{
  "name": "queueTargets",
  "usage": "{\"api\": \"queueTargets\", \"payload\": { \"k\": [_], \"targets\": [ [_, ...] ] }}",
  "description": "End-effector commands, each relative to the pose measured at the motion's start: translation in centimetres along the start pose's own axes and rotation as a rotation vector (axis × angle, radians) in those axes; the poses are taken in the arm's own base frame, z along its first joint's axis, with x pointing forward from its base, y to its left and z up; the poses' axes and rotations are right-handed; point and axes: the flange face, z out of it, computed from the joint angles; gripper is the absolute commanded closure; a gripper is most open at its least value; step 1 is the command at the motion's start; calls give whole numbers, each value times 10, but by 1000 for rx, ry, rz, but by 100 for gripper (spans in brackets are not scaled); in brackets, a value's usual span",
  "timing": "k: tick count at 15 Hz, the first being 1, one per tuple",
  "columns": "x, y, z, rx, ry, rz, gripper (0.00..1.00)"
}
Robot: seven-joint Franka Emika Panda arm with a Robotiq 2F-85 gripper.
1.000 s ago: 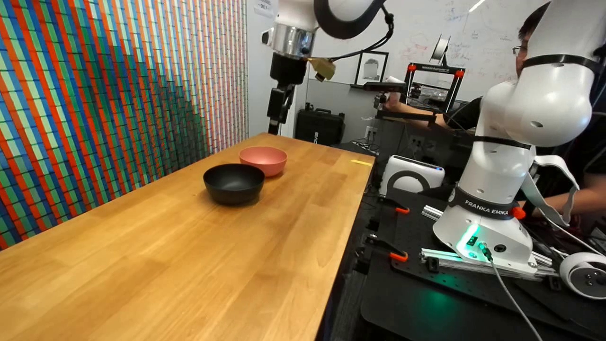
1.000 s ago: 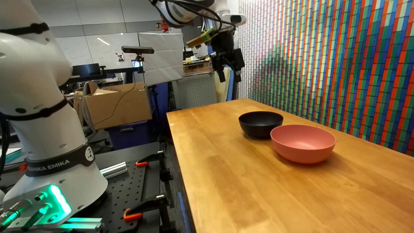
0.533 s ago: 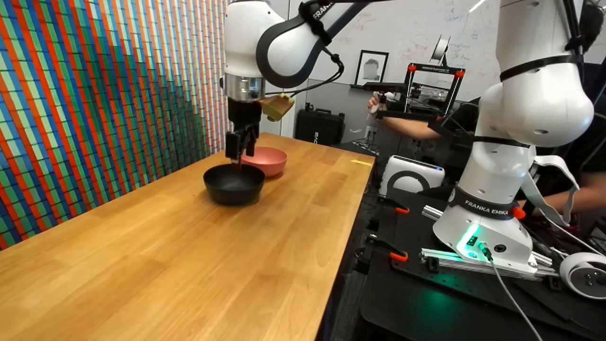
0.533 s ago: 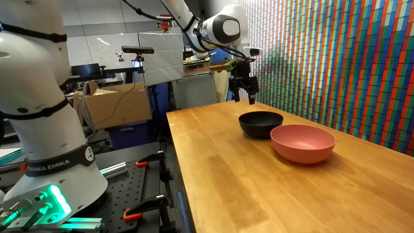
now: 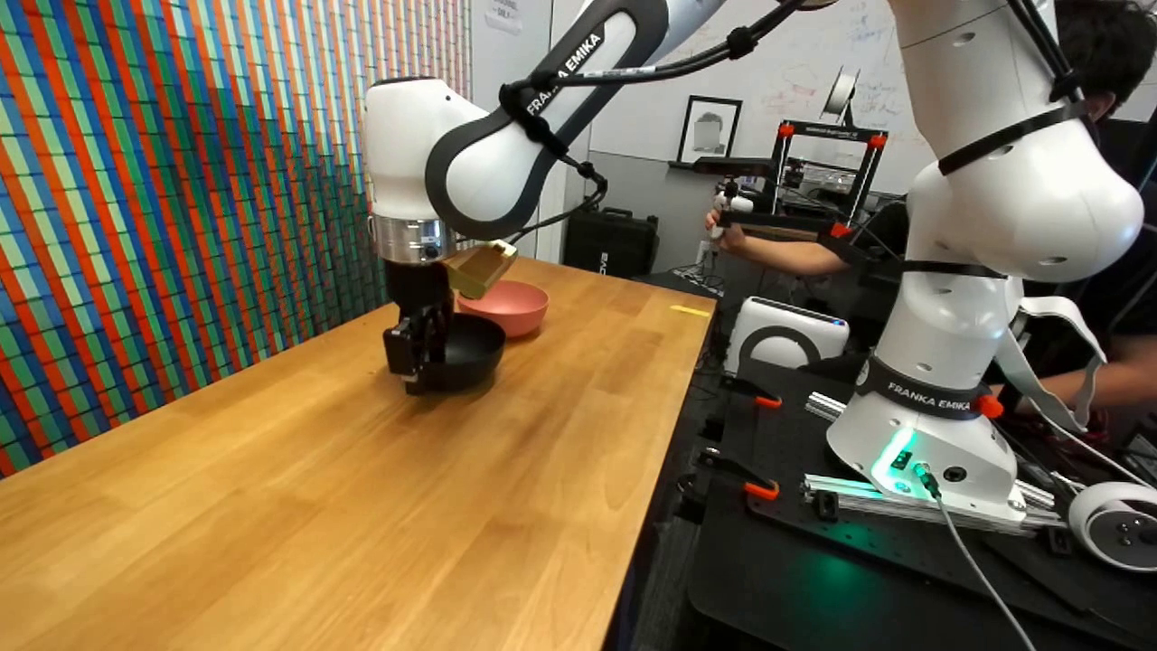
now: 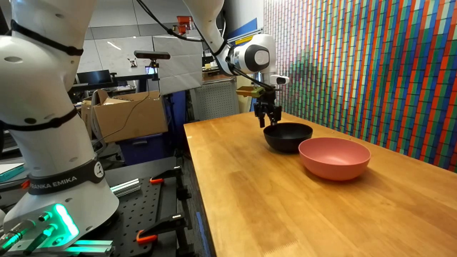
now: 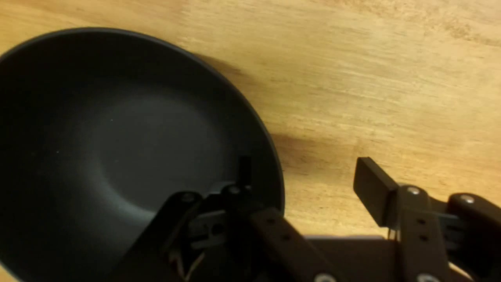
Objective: Put the black bowl in the peach bowl
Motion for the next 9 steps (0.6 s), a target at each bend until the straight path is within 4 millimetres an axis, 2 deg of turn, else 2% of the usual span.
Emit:
{"api": "queueTargets", "payload": {
  "k": [1,6,8,9],
  "targets": [
    [13,6,15,-14,-18,20,60],
    [18,14,25,-33,-27,29,98],
    [21,16,23,-40,-19,33,100],
    [23,16,21,-41,-16,34,97]
  ]
}}
